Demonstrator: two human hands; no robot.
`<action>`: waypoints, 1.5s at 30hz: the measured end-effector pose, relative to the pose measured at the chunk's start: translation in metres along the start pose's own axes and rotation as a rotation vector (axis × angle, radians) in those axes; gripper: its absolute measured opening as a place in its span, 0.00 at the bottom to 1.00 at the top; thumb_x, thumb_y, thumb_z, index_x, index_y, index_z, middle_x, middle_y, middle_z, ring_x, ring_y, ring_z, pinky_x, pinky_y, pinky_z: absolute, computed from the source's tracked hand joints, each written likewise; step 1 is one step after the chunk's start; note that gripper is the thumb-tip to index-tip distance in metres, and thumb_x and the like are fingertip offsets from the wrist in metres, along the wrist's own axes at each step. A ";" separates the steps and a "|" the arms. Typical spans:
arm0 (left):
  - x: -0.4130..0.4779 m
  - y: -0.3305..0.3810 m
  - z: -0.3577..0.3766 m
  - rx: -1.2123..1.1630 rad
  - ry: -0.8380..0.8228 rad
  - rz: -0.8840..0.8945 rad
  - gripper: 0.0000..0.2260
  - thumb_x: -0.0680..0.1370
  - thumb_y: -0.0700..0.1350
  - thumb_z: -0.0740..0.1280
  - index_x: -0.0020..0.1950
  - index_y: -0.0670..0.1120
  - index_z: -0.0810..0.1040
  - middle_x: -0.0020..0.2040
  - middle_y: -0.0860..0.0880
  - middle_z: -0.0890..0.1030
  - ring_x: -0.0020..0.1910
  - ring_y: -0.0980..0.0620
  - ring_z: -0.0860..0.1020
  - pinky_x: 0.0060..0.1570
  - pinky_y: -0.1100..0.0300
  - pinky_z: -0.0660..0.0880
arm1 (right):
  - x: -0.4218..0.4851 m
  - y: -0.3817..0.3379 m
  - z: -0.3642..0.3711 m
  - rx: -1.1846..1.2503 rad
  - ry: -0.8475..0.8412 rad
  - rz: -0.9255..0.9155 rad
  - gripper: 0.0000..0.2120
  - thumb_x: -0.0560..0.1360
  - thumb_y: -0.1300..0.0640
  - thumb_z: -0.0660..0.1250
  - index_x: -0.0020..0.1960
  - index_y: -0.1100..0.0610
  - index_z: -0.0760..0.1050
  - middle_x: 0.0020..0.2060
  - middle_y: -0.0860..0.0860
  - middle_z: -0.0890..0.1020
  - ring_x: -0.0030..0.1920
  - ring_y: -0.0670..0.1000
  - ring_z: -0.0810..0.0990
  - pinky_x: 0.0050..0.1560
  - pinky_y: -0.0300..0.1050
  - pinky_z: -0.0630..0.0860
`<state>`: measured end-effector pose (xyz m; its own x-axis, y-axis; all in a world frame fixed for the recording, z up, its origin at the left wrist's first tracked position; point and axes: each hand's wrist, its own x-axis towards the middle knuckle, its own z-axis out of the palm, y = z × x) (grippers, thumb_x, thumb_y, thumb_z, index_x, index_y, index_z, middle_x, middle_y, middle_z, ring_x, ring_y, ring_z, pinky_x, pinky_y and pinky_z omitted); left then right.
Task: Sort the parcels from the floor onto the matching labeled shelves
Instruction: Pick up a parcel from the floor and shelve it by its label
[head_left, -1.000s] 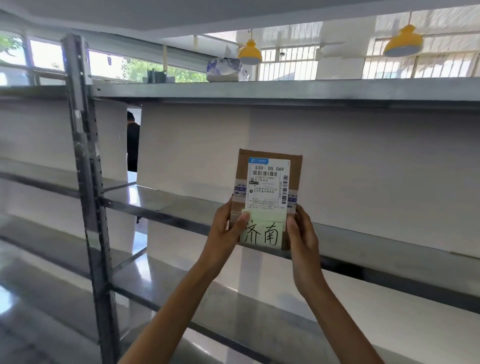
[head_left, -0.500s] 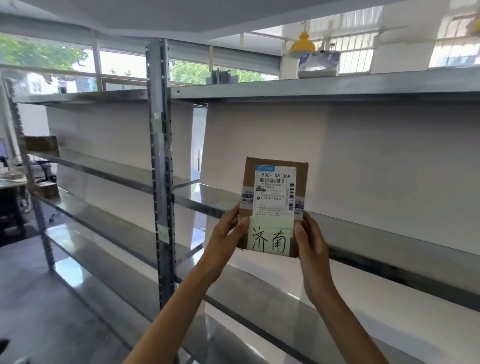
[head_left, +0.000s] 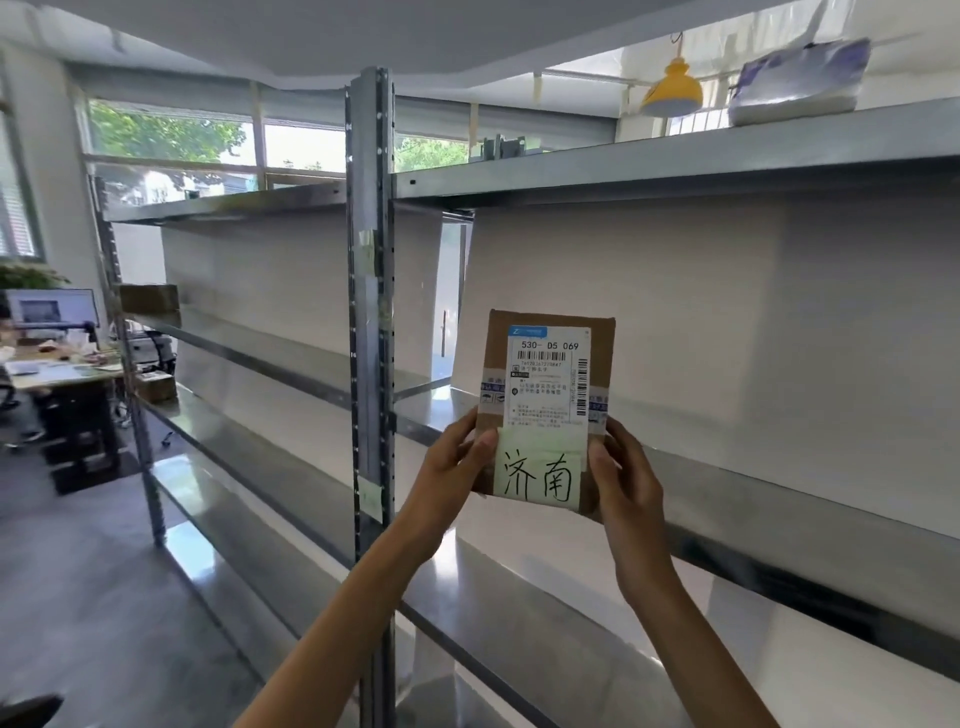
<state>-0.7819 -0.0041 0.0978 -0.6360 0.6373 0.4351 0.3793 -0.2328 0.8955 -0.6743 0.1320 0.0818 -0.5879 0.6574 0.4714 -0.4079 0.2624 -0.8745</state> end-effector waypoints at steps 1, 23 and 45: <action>0.009 -0.002 -0.003 0.006 -0.007 0.001 0.17 0.80 0.46 0.56 0.69 0.46 0.68 0.53 0.50 0.82 0.48 0.54 0.83 0.42 0.60 0.81 | 0.008 0.003 0.003 0.001 0.010 0.001 0.20 0.71 0.42 0.62 0.63 0.40 0.69 0.59 0.47 0.79 0.57 0.48 0.80 0.49 0.43 0.82; 0.120 -0.072 -0.081 -0.070 -0.046 0.007 0.26 0.68 0.54 0.64 0.65 0.48 0.72 0.52 0.52 0.82 0.47 0.60 0.83 0.39 0.63 0.81 | 0.093 0.056 0.077 -0.062 0.082 -0.038 0.23 0.71 0.43 0.61 0.65 0.43 0.69 0.59 0.46 0.80 0.56 0.49 0.81 0.45 0.43 0.82; 0.170 -0.100 -0.201 -0.170 -0.308 0.094 0.18 0.72 0.57 0.64 0.61 0.65 0.70 0.60 0.47 0.79 0.58 0.48 0.79 0.45 0.56 0.82 | 0.082 0.058 0.216 -0.155 0.264 -0.129 0.24 0.74 0.48 0.58 0.70 0.47 0.66 0.62 0.45 0.77 0.55 0.39 0.80 0.42 0.34 0.79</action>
<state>-1.0628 -0.0201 0.1008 -0.3617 0.7929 0.4904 0.2924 -0.4030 0.8672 -0.8970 0.0480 0.0943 -0.3283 0.7671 0.5512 -0.3442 0.4462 -0.8261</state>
